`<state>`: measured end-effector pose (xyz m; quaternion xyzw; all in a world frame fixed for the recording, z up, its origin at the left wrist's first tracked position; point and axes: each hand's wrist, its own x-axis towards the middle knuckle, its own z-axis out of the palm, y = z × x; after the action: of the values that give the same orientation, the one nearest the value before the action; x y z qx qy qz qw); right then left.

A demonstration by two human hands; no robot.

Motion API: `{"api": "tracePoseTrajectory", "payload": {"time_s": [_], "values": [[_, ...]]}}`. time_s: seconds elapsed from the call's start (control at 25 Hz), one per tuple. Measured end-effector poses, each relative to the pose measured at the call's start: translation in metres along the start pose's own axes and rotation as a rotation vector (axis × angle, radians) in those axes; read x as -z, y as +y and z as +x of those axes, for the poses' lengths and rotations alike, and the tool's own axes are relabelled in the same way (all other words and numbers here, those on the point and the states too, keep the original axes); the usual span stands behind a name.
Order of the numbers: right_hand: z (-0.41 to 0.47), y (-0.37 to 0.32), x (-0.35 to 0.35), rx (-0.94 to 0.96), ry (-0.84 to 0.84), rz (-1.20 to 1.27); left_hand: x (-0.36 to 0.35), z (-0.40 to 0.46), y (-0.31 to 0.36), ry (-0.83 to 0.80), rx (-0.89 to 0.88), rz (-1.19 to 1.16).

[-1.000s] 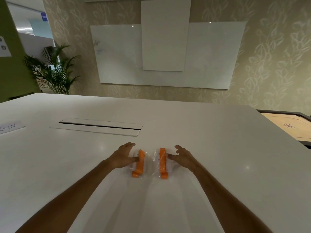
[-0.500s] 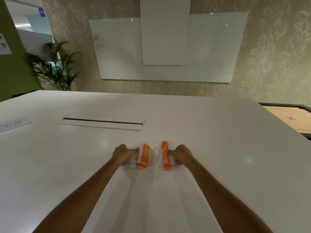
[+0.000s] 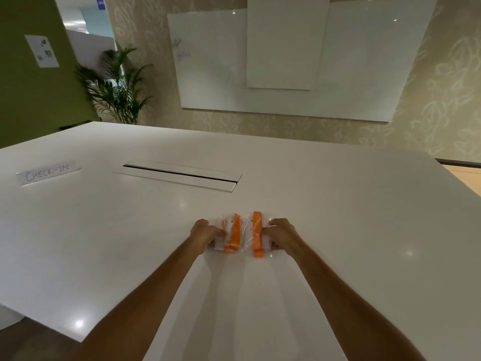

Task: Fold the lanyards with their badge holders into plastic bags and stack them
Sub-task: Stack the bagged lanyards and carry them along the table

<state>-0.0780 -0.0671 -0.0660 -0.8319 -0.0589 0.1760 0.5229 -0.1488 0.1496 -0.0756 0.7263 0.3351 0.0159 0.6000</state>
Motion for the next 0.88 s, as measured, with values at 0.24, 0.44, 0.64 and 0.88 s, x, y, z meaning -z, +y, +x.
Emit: {"api": "tracePoseTrajectory", "payload": {"time_s": [0.24, 0.44, 0.64, 0.88], "values": [[-0.006, -0.004, -0.014, 0.013, -0.070, 0.077, 0.006, -0.006, -0.019, 0.008, -0.022, -0.174], [-0.008, -0.007, -0.030, 0.024, -0.123, 0.062, 0.018, -0.056, -0.015, 0.058, 0.006, -0.293], [-0.013, -0.017, -0.062, 0.040, -0.262, 0.060, 0.052, -0.076, -0.029, 0.145, 0.011, -0.369], [-0.013, -0.041, -0.114, 0.092, -0.397, 0.035, 0.099, -0.098, -0.052, 0.253, 0.072, -0.472]]}}
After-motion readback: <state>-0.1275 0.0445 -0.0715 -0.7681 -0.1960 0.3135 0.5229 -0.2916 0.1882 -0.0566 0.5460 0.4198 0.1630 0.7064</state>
